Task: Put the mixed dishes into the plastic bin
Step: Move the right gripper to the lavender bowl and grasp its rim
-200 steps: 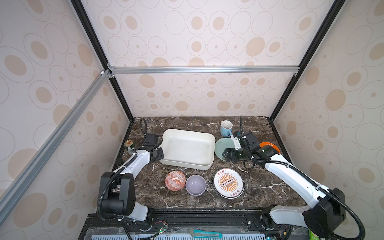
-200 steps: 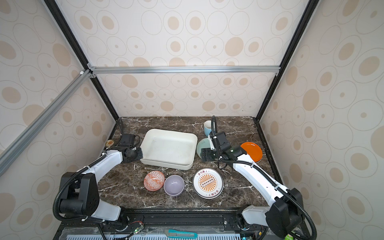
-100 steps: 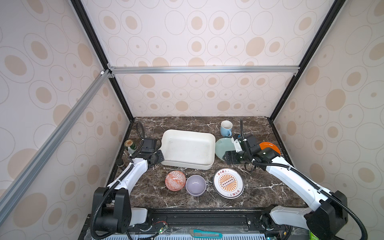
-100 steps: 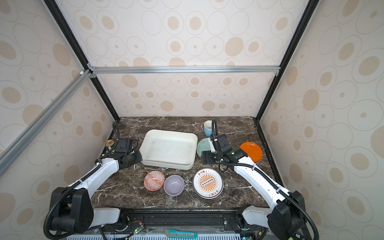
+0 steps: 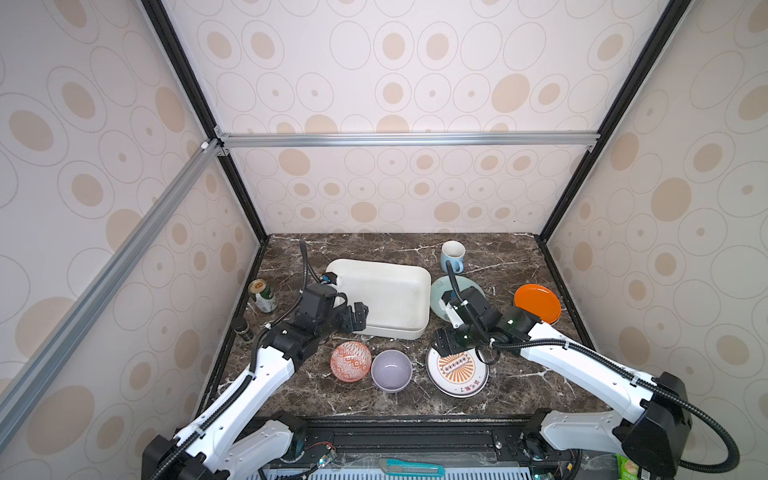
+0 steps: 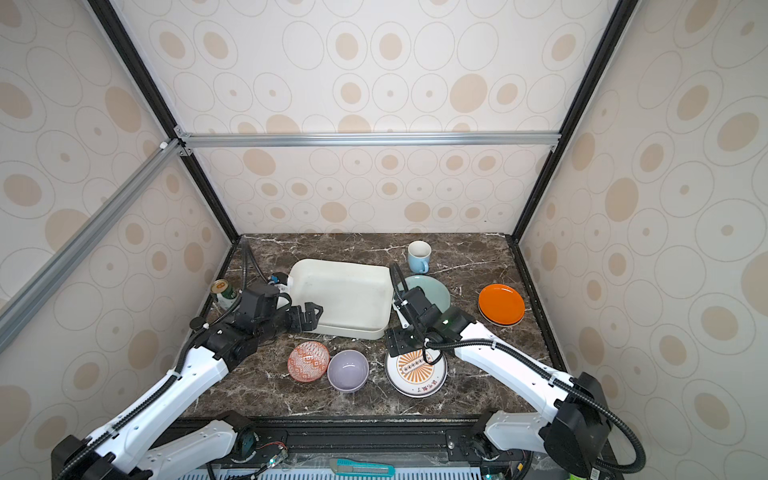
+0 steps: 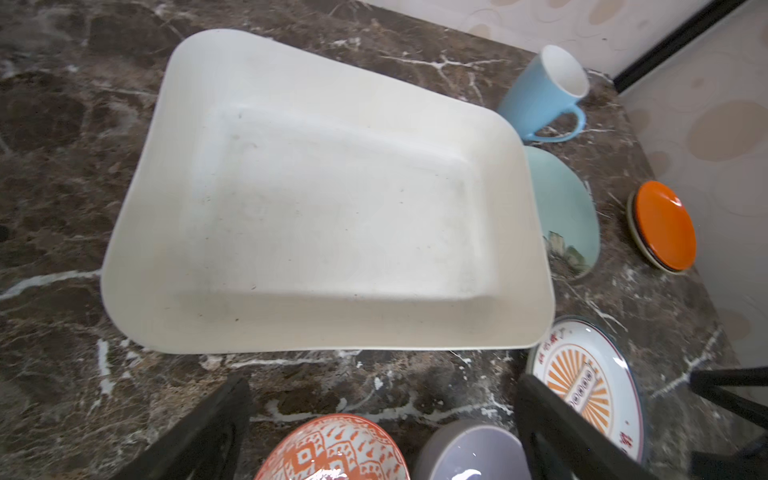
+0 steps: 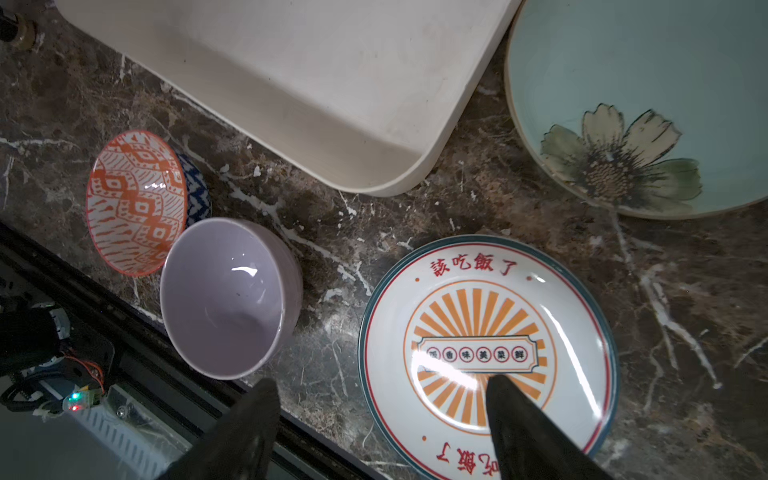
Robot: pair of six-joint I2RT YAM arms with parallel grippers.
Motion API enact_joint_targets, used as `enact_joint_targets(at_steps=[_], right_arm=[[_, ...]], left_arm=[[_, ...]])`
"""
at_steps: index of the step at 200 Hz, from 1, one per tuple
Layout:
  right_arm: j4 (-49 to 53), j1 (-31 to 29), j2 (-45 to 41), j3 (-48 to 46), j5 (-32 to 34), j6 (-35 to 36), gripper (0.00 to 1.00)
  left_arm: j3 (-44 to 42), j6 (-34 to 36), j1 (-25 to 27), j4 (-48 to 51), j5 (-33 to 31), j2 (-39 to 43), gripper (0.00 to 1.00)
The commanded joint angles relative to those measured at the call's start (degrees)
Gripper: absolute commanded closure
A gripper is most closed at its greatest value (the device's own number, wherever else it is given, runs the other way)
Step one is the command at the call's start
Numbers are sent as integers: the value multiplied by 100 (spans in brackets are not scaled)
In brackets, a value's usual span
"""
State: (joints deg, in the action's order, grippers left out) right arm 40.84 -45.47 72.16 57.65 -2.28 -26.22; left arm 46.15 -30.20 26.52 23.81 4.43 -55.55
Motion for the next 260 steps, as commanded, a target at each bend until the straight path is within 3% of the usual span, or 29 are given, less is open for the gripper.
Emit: enact_joint_targets(at_steps=[1, 48, 80, 148, 260], right_arm=[[-21, -448, 267, -140, 239, -507, 22], [-173, -1169, 1201, 120, 494, -1081, 37], [-190, -1385, 1679, 450, 659, -1298, 39], [-241, -1413, 2373, 921, 540, -1299, 42], [-7, -1405, 2813, 1257, 659, -1128, 52]], left_arm=[[-275, -3, 130, 40, 10, 468, 1], [-785, -14, 213, -69, 115, 1275, 1], [-819, 43, 301, 7, 48, 1389, 1], [270, 513, 341, 953, -583, 832, 1], [444, 825, 345, 813, -898, 100, 1]])
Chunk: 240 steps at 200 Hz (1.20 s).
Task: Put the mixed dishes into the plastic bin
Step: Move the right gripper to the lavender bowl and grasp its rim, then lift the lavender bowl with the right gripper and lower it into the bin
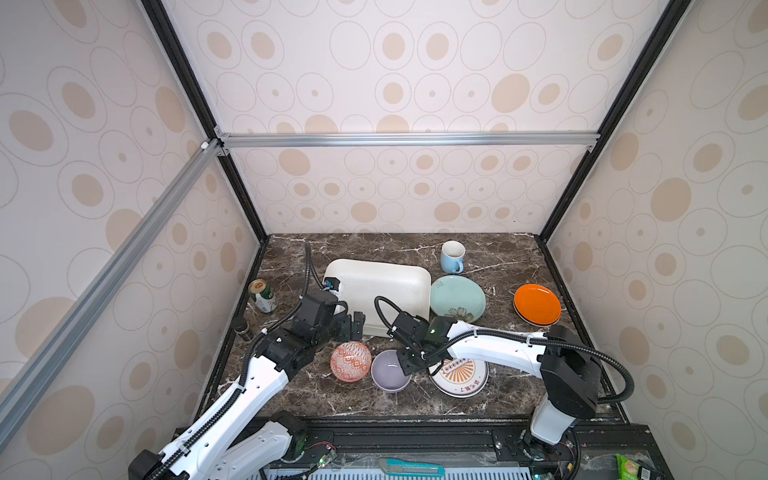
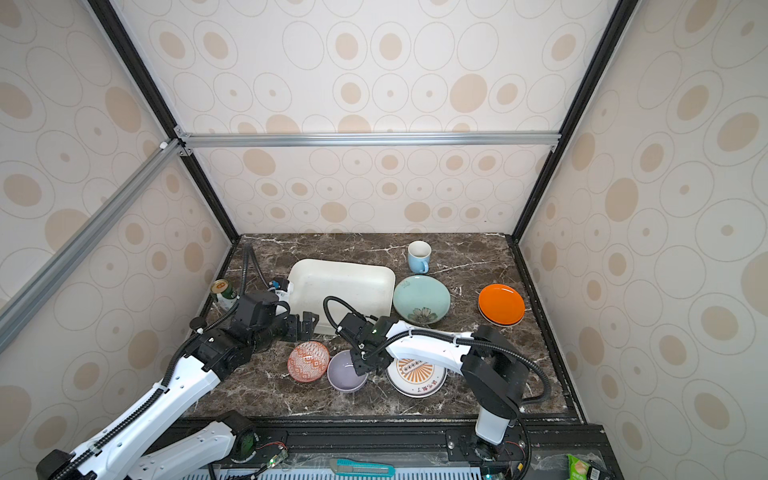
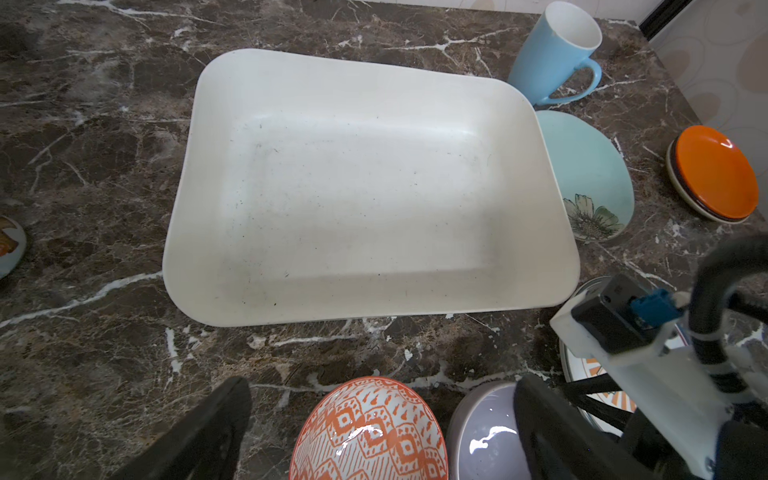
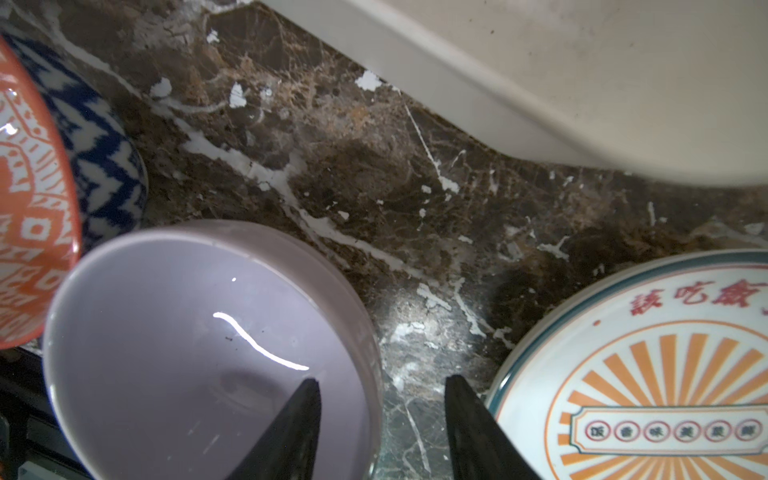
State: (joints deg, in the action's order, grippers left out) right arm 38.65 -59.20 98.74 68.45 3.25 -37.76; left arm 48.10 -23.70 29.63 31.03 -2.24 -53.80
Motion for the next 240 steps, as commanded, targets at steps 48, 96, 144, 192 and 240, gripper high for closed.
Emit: enact_joint_targets(at_steps=[48, 96, 144, 192, 240], right_arm=[[195, -35, 223, 151, 58, 28, 64], [238, -38, 164, 105, 52, -7, 78], [288, -35, 101, 46, 18, -6, 85], [394, -37, 49, 81, -20, 62, 94], [448, -33, -215, 38, -110, 107, 97]], left_arm=[[318, 226, 34, 123, -381, -218, 1], [335, 252, 25, 113, -415, -265, 1], [248, 243, 23, 72, -409, -210, 1], [294, 249, 13, 99, -478, -215, 1], [436, 251, -25, 124, -532, -375, 1]])
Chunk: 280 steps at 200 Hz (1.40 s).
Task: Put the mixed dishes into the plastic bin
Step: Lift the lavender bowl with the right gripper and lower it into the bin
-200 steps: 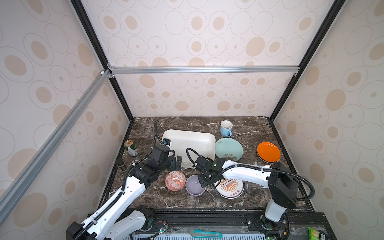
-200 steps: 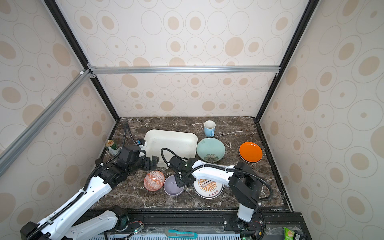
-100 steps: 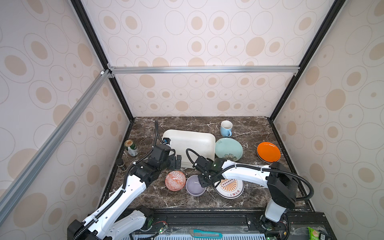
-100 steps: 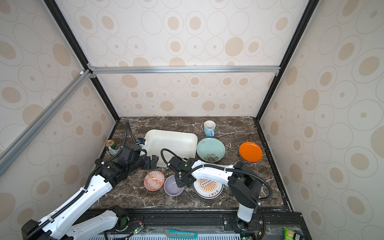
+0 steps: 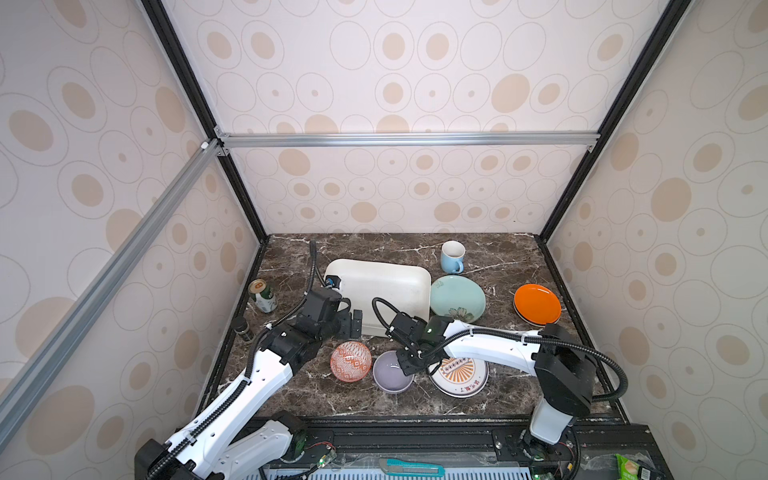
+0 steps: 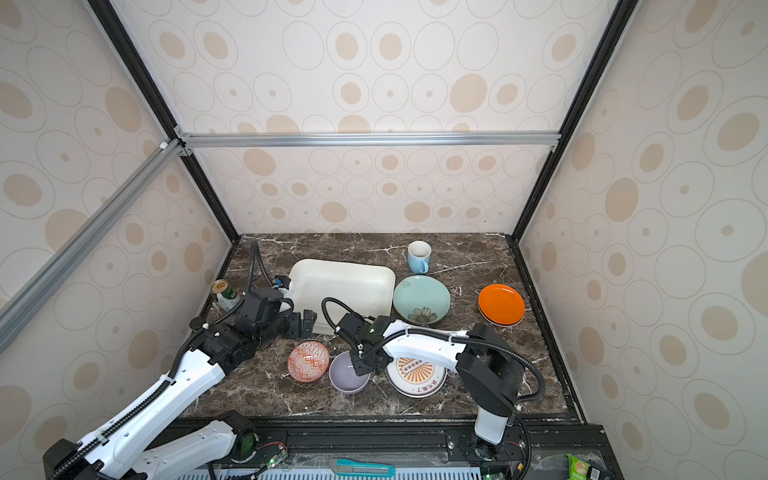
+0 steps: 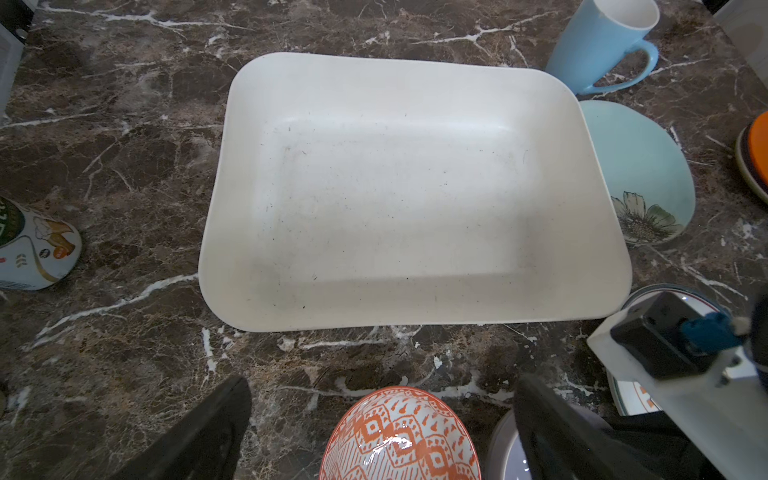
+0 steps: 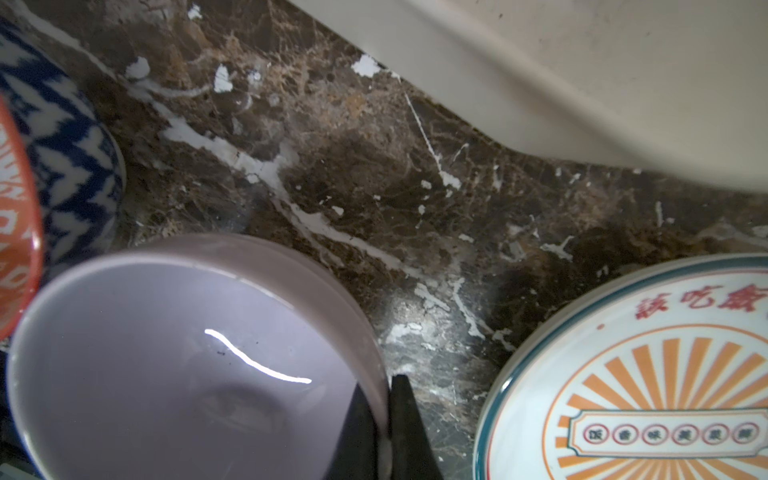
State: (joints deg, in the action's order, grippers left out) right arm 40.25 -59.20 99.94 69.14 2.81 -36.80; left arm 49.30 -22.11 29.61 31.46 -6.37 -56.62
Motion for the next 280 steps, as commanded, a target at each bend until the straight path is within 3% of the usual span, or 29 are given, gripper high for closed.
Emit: enact_joint_targets(at_steps=[1, 99, 170, 235, 280], right_arm=[[294, -36, -339, -28, -64, 13, 97], [685, -1, -781, 195, 7, 183, 99], [1542, 161, -753, 1634, 218, 663, 98], [1673, 1066, 164, 3085, -4, 1314, 98], [1768, 1698, 1433, 4484, -421, 1718, 98]], left_arm=[[317, 88, -24, 80, -119, -98, 1], [500, 195, -201, 129, -101, -239, 1], [990, 513, -1551, 154, 738, -535, 1], [1258, 507, -2221, -259, 1470, -1314, 1], [1963, 362, -2510, -407, 1304, -2534, 1]])
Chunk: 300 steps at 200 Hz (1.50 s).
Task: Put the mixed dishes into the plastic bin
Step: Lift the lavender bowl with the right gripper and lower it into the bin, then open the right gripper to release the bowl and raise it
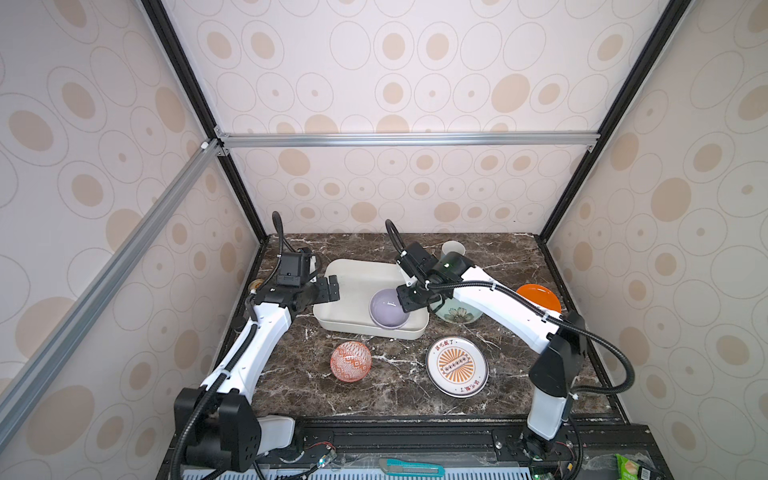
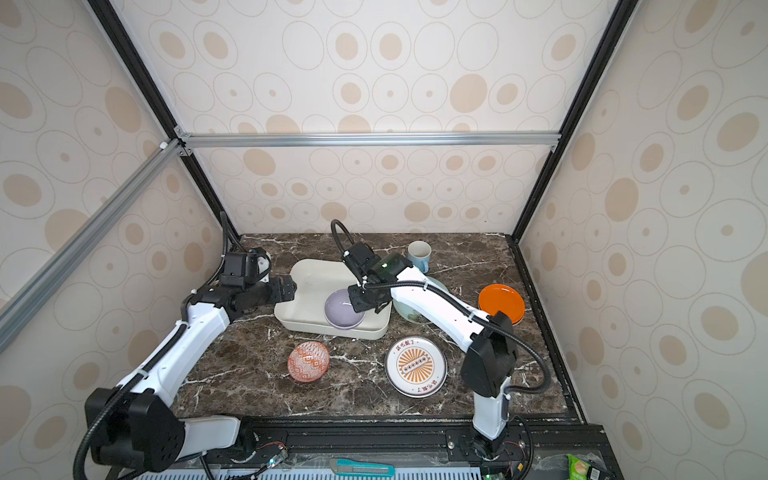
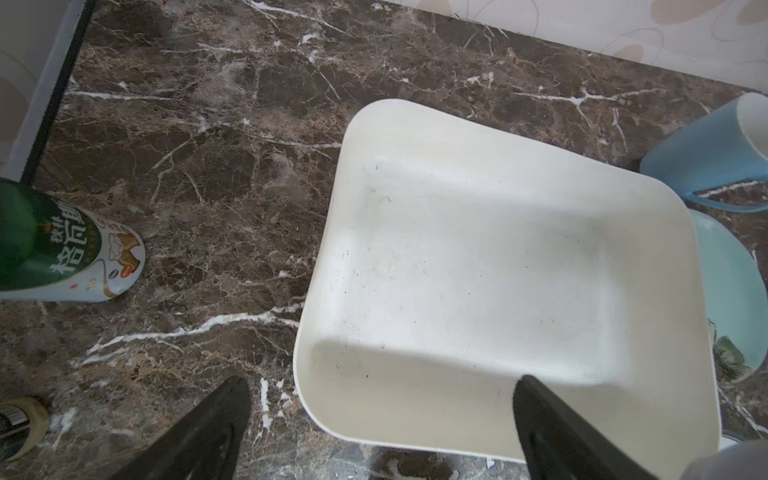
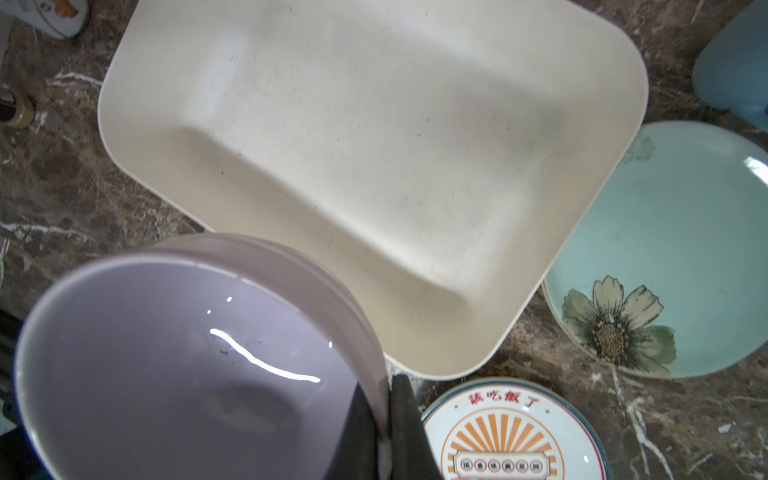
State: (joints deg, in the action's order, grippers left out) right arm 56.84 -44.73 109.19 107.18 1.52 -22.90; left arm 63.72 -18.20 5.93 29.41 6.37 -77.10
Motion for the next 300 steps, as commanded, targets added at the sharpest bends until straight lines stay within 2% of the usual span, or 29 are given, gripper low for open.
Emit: enact_joint_targets(at_steps=[1, 59, 112, 137, 195, 238, 262, 300], right_arm=[[113, 261, 534, 721, -297, 337, 98], [448, 768, 1980, 2197, -536, 630, 98], [209, 876, 2385, 2374, -806, 604, 98], [115, 873, 2531, 2405, -875, 545, 97], [442, 875, 3704, 4176, -1067, 262, 96], [380, 840, 3978, 4357, -1119, 106, 93], [372, 800, 3972, 4262, -1121, 145, 87], [294, 788, 3810, 4120, -1098, 206, 70]], left_arm=[[532, -32, -148, -209, 31, -515, 1], [1033, -76, -342, -424, -338, -1881, 1], [1012, -241, -435, -759, 107, -2403, 1], [853, -301, -432, -846, 295, -2349, 2], [124, -478, -415, -1231, 893, -1908, 7], [109, -345, -360, -959, 736, -1571, 7], [344, -254, -326, -726, 657, -1436, 7], [839, -128, -45, -321, 588, -1369, 8]])
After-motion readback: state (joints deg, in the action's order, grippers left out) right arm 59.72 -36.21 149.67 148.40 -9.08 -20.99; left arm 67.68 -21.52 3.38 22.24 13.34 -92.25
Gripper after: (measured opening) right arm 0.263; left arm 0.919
